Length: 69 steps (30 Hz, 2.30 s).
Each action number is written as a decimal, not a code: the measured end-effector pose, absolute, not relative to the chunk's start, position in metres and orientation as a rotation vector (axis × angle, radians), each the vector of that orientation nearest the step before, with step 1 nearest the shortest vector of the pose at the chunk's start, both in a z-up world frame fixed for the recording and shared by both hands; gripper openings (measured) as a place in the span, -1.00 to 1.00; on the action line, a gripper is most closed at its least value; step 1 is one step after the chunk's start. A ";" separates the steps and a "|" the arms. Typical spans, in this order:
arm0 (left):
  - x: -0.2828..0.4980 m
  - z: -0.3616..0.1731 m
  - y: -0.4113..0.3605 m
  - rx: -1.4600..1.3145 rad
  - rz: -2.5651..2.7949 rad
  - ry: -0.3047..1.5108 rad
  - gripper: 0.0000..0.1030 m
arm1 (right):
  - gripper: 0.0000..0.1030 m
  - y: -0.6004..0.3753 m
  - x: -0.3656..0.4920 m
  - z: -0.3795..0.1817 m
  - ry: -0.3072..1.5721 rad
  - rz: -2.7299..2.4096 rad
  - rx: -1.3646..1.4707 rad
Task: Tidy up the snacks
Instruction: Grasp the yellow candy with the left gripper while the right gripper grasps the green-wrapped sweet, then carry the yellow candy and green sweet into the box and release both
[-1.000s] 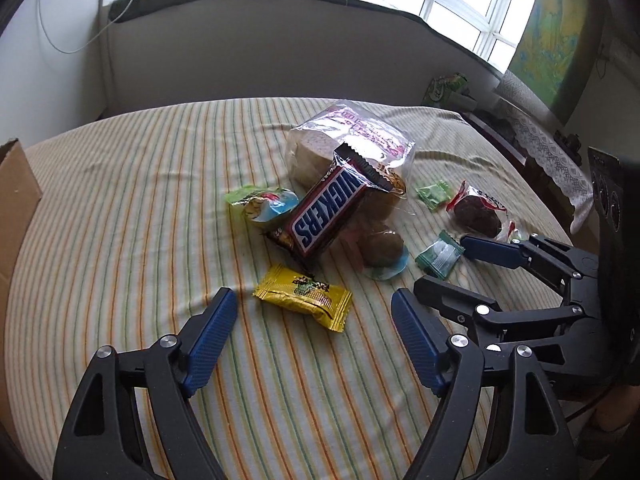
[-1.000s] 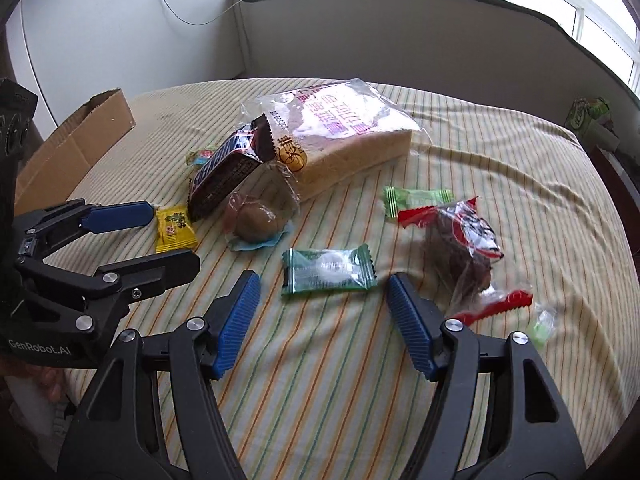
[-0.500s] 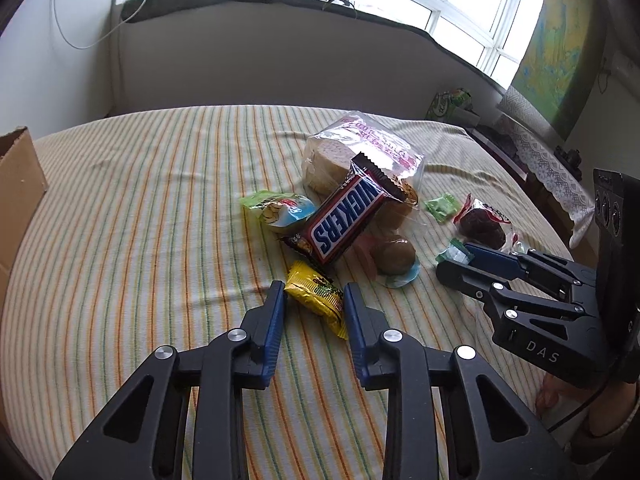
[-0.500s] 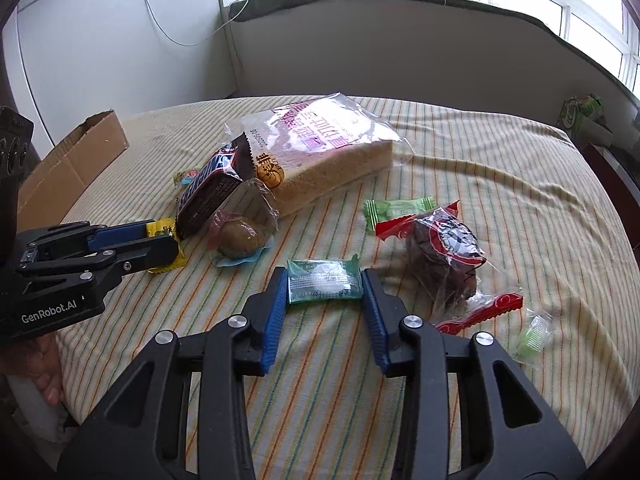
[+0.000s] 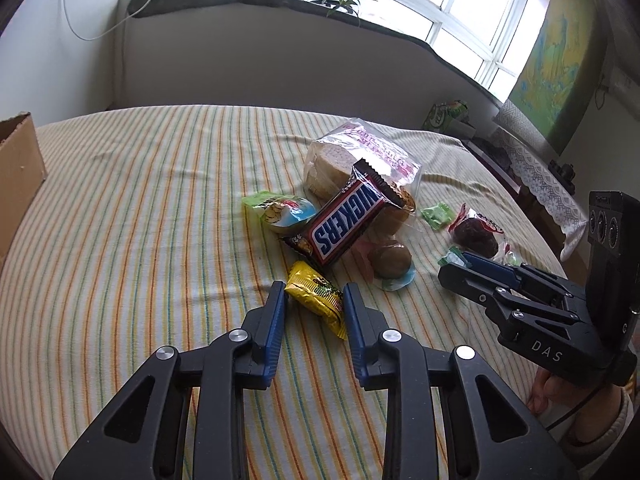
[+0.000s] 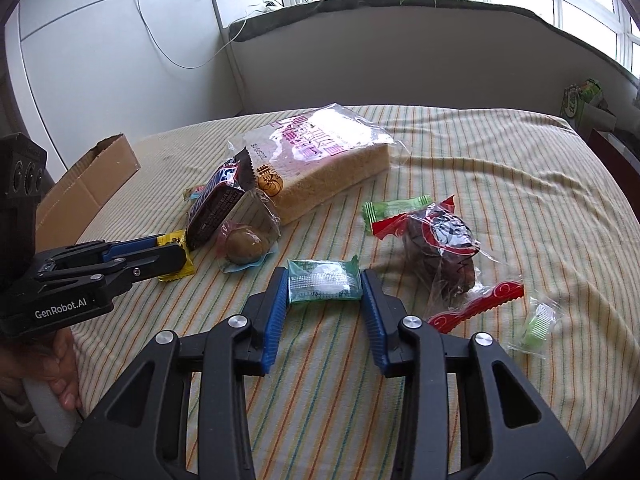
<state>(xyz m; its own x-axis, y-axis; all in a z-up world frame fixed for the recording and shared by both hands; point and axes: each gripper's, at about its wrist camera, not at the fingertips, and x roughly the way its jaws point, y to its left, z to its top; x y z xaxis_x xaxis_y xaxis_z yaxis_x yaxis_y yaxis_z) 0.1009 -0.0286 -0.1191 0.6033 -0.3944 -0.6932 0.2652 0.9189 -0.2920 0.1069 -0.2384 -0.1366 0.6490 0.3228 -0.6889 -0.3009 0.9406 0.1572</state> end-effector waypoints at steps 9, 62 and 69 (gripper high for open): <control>0.097 -0.117 -0.019 -0.247 -0.434 0.813 -0.80 | -0.27 -0.240 0.096 -0.130 0.717 0.334 0.021; -0.024 -0.074 0.239 -0.493 0.009 0.500 -0.80 | -0.26 0.101 0.038 -0.025 0.513 0.867 -0.290; -0.022 -0.081 0.246 -0.488 0.064 0.526 0.11 | -0.18 0.121 0.058 -0.044 0.566 0.862 -0.316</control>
<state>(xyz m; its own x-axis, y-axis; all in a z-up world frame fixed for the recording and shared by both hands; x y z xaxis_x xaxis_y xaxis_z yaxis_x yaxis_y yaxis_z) -0.0220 0.2459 -0.0809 0.8654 -0.0642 -0.4969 -0.1816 0.8841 -0.4305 0.0579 0.1215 -0.0441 0.5180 0.6230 -0.5862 -0.7853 0.6181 -0.0371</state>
